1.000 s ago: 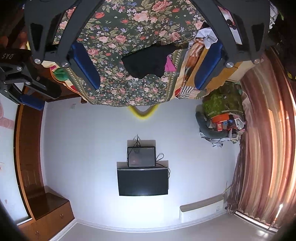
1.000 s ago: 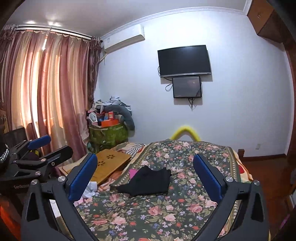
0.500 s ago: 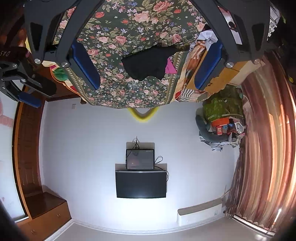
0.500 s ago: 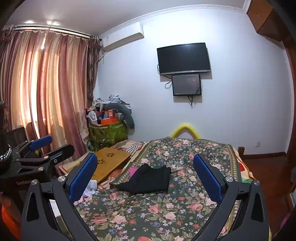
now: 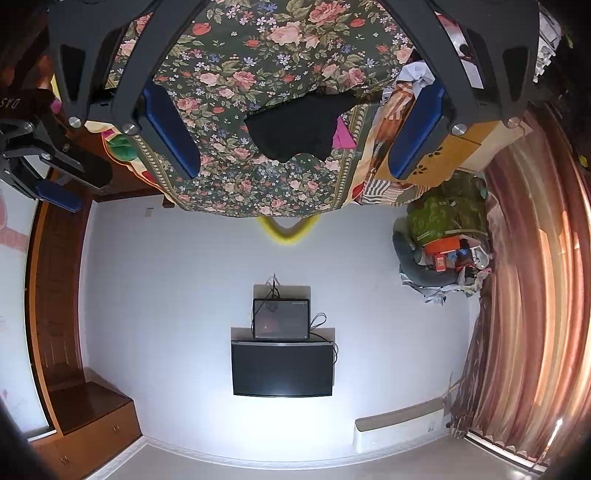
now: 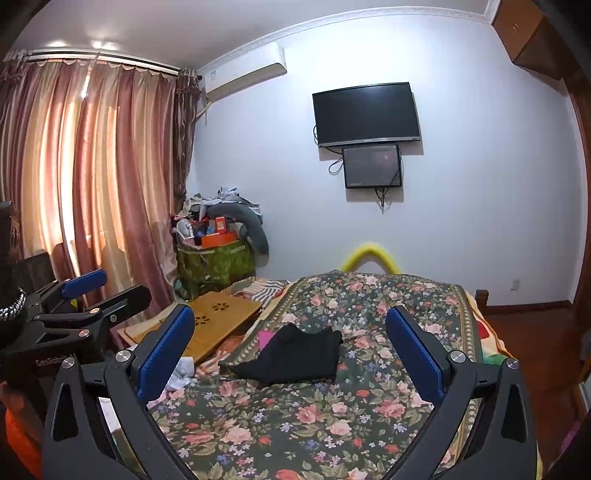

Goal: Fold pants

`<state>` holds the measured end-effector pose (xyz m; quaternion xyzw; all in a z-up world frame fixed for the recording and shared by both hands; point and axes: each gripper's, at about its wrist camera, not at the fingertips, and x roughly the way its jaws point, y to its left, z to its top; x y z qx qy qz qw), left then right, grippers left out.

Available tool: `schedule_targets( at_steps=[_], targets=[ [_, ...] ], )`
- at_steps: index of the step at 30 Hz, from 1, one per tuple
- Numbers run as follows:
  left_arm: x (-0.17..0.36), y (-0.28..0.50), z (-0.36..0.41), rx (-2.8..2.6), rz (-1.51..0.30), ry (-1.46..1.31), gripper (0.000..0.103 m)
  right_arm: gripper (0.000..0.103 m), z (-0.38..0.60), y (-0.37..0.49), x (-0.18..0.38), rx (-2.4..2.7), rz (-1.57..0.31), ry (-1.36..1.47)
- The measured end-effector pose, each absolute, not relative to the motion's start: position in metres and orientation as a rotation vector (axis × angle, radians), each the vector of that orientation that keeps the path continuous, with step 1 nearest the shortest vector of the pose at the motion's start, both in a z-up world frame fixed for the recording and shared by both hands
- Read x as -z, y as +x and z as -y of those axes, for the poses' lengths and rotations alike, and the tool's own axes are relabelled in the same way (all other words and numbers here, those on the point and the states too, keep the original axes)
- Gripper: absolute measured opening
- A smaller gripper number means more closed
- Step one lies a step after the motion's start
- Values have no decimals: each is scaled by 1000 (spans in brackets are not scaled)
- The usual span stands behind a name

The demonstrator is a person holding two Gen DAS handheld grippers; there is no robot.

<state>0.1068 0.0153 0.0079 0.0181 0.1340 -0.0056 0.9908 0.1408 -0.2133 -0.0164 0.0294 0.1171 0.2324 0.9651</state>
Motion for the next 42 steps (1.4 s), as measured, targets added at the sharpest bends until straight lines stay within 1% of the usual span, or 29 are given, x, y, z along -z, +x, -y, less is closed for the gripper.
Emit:
schedule_targets(
  at_steps=[42],
  targets=[
    [-3, 113, -11, 57, -297, 15, 103, 103, 213, 144, 18, -455, -263, 59]
  ],
)
